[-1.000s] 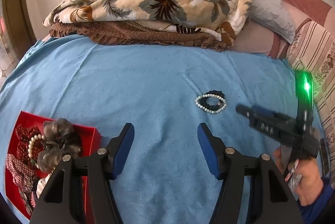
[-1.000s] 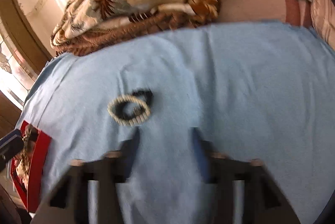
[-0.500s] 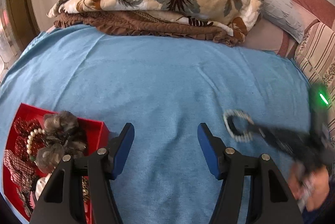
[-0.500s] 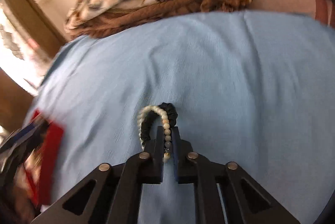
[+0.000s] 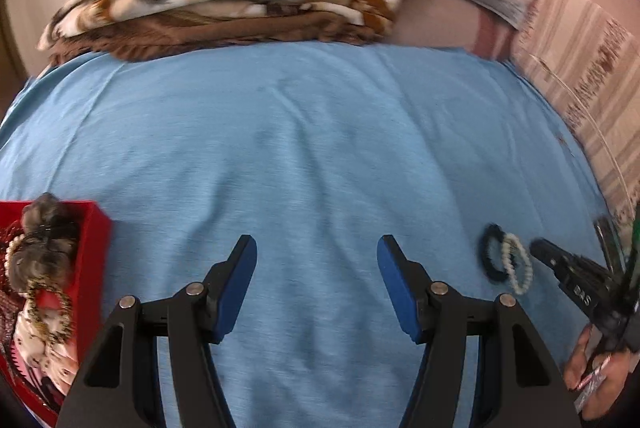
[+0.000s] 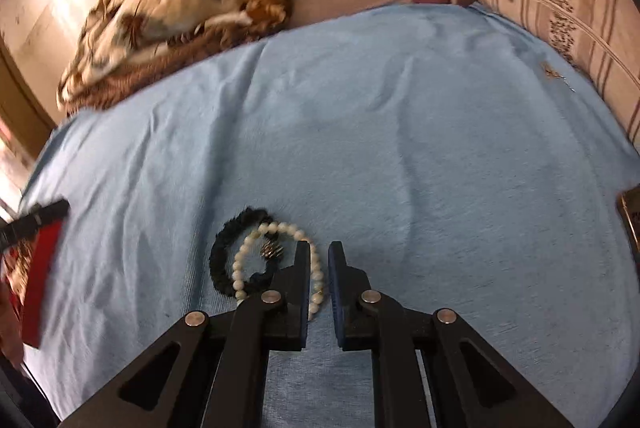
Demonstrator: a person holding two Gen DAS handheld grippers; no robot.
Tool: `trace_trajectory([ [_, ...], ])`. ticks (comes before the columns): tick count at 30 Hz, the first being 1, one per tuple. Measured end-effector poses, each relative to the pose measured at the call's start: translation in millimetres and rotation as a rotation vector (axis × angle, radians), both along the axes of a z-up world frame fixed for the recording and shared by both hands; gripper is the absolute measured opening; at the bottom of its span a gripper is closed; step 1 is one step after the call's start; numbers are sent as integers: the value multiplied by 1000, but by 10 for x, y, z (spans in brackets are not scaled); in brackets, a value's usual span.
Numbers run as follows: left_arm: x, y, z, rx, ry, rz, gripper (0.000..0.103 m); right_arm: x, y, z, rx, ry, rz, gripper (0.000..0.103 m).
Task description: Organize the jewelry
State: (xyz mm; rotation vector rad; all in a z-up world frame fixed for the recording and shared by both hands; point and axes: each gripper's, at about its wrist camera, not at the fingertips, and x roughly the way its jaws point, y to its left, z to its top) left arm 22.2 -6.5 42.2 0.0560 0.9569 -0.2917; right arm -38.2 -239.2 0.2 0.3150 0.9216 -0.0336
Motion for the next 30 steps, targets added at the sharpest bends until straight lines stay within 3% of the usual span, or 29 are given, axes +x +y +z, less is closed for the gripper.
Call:
trace_trajectory([
  [5,-84,-483,7,13,-11,-97,62,-23,-115,-106,110,14,23,13],
  [8,-88,-752,-41,26,-13,-154,62,-1,-48,-103,135,-18,64,41],
  [9,-74,-844,-75,21,-2,-177,62,-4,-21,-107,128,-24,74,44],
  [10,-55,-925,-113,18,11,-193,61,11,26,-124,81,-13,84,44],
  [11,-46,-976,-140,19,17,-202,59,22,84,-130,16,5,96,35],
  [12,-31,-1052,-184,25,23,-215,50,26,127,-122,-61,21,91,9],
  [13,-20,-1112,-224,31,33,-226,44,17,148,-113,-129,35,89,6],
  [16,5,-1271,-329,38,55,-261,39,-10,36,-104,-105,56,71,6],
  [22,47,-1490,-498,63,72,-310,38,-58,-256,-84,-109,70,1,6],
  [26,70,-1563,-556,84,66,-320,38,-62,-363,-102,-43,57,-8,7],
  [30,40,-1544,-588,72,49,-301,38,-42,-322,-106,-66,42,-9,7],
])
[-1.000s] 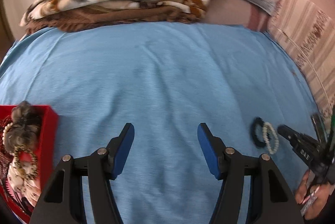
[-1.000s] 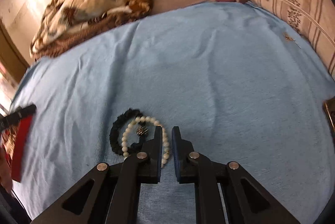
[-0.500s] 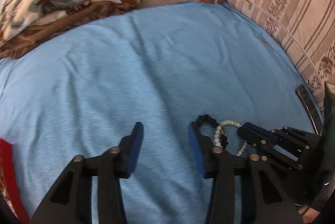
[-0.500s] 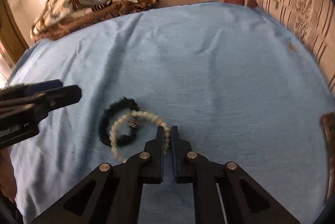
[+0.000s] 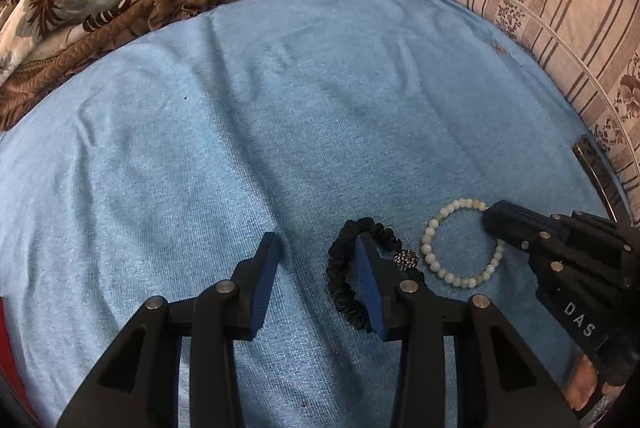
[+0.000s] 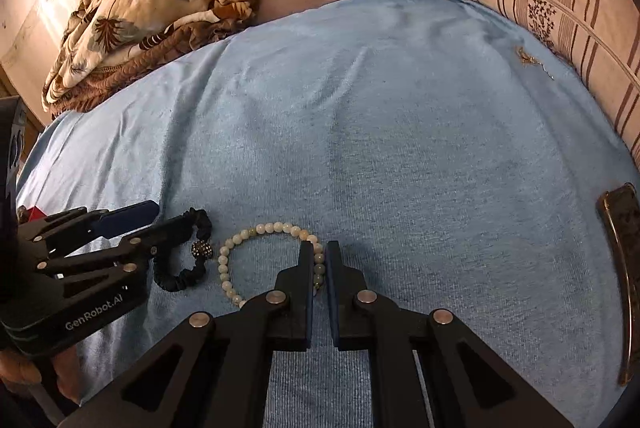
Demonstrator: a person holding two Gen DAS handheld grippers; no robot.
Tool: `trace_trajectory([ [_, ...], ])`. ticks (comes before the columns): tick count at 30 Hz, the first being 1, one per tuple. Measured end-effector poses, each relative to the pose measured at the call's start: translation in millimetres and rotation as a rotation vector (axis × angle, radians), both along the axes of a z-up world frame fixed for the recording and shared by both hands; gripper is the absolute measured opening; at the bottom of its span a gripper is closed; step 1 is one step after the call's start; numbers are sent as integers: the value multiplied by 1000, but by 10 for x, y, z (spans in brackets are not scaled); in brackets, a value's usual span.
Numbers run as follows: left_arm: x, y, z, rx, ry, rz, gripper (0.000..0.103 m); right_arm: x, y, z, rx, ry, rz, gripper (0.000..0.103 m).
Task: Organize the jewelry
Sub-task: 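Grasp the black beaded bracelet with the left gripper, then carry both held bracelets over the red tray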
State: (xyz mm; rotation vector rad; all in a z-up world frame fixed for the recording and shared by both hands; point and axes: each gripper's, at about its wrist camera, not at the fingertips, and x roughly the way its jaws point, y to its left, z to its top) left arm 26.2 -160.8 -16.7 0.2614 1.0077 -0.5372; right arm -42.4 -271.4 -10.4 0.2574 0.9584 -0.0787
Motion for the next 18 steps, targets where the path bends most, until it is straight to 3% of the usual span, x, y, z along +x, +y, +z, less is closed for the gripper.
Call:
trace_trajectory([
  [2,-54,-22,-12,15,-21,1,38,13,35,1,-18,-5,6,7],
  [3,-93,-34,-9,26,-36,-1,33,17,42,-1,-19,-9,5,8],
  [5,-134,-35,7,44,-56,0,19,25,50,-10,-19,-17,2,8],
  [6,-143,-15,23,50,-63,3,7,23,59,-13,-24,-21,4,8],
  [10,-120,151,164,-27,-21,19,7,14,109,10,-29,-49,24,7],
  [18,-291,641,702,-118,-77,56,7,-123,215,249,43,-169,31,6],
])
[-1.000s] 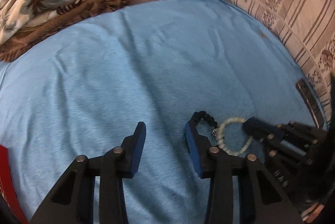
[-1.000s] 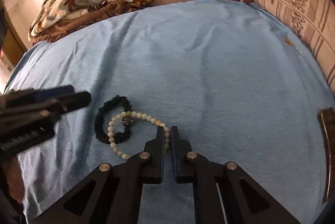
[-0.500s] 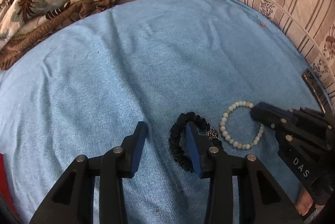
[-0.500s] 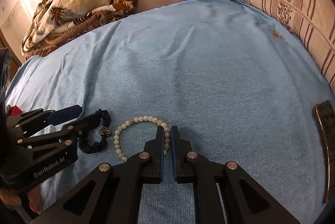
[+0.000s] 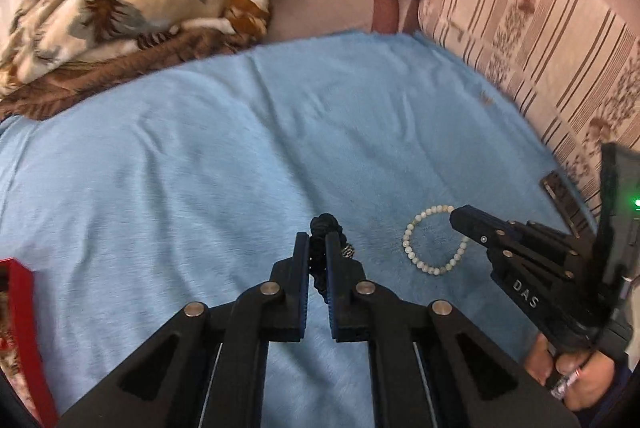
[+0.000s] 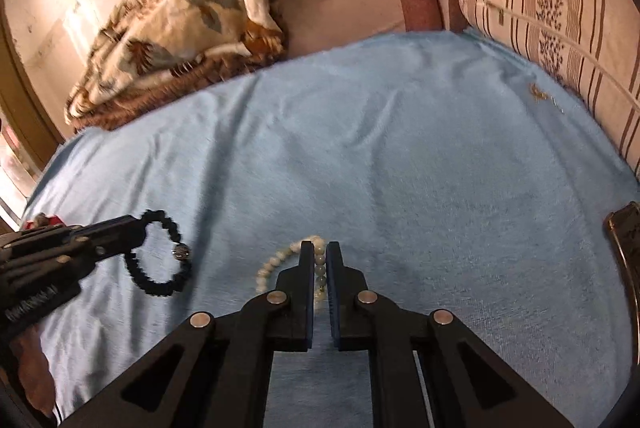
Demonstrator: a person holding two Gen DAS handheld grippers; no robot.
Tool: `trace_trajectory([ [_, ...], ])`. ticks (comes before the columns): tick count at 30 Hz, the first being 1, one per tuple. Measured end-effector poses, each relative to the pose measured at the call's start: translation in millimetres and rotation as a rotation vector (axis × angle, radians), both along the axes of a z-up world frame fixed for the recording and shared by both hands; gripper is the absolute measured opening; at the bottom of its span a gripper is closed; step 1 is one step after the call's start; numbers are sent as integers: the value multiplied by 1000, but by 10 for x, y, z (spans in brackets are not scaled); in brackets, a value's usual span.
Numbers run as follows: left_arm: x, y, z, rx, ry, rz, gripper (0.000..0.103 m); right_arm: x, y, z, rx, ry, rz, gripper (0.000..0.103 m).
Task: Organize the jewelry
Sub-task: 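Carry both held bracelets over the red tray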
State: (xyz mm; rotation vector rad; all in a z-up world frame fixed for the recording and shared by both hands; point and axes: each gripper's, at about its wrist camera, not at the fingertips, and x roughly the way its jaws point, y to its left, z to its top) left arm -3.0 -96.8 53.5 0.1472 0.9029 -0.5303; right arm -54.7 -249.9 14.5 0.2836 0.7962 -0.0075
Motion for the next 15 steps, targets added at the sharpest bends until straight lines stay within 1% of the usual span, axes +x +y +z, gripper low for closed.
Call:
trace_trajectory([
  [6,-185,558,347,-39,-48,47,7,-56,183,197,-17,-26,20,6],
  [9,-257,860,492,-63,-67,79,7,-130,186,304,1,-30,7,6],
  [12,-327,1182,598,-79,-86,123,7,-171,206,403,-5,-22,4,6],
  [15,-395,1479,657,-72,-112,169,7,-203,340,540,-21,-21,25,6],
])
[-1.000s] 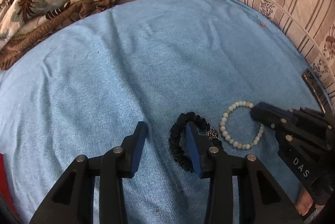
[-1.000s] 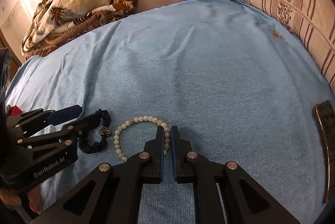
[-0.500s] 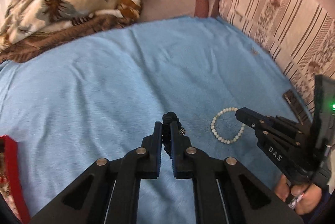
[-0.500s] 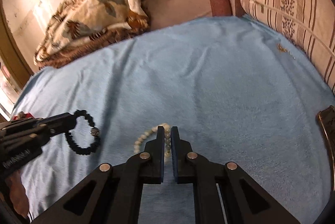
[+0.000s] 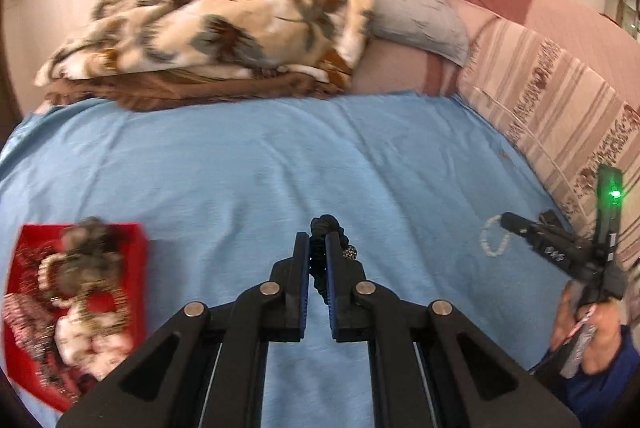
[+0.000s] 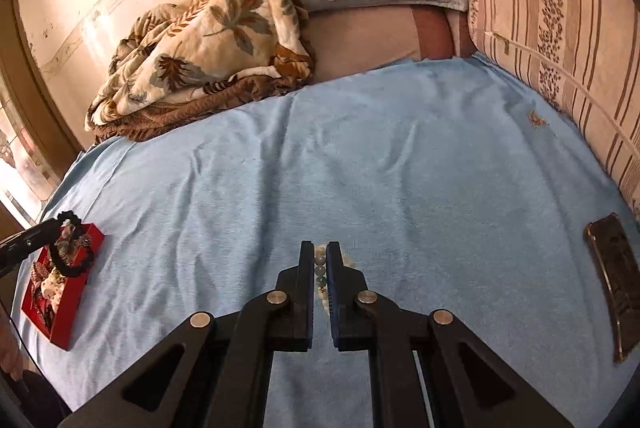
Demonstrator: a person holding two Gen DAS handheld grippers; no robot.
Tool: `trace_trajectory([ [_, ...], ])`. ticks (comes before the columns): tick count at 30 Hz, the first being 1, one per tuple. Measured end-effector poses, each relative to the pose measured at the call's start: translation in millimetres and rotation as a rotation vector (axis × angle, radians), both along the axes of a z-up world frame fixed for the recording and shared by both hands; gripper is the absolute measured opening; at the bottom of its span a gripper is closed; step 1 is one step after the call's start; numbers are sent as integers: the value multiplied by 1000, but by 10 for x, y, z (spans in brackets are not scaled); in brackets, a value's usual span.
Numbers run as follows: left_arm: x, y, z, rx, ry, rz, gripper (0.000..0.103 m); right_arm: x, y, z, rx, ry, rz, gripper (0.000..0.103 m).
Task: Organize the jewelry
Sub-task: 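Carry both held bracelets over the red tray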
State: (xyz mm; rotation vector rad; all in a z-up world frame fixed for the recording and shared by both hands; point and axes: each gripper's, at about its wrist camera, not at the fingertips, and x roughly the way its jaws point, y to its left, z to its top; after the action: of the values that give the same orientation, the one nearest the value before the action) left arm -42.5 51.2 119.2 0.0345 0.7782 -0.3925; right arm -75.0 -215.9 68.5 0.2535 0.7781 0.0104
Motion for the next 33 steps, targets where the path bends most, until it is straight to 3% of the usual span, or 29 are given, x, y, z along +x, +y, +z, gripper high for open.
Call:
trace_trajectory([
  [8,-136,950,61,22,-32,158,7,-26,772,304,-58,-34,139,6],
  [19,-287,2319,-77,-9,16,398,7,48,2249,565,-76,-67,427,6],
  [28,-340,3015,-348,-71,104,550,7,96,3355,597,-50,-43,620,7],
  [33,-350,3200,-481,-84,141,582,7,114,3835,568,-15,-21,705,7],
])
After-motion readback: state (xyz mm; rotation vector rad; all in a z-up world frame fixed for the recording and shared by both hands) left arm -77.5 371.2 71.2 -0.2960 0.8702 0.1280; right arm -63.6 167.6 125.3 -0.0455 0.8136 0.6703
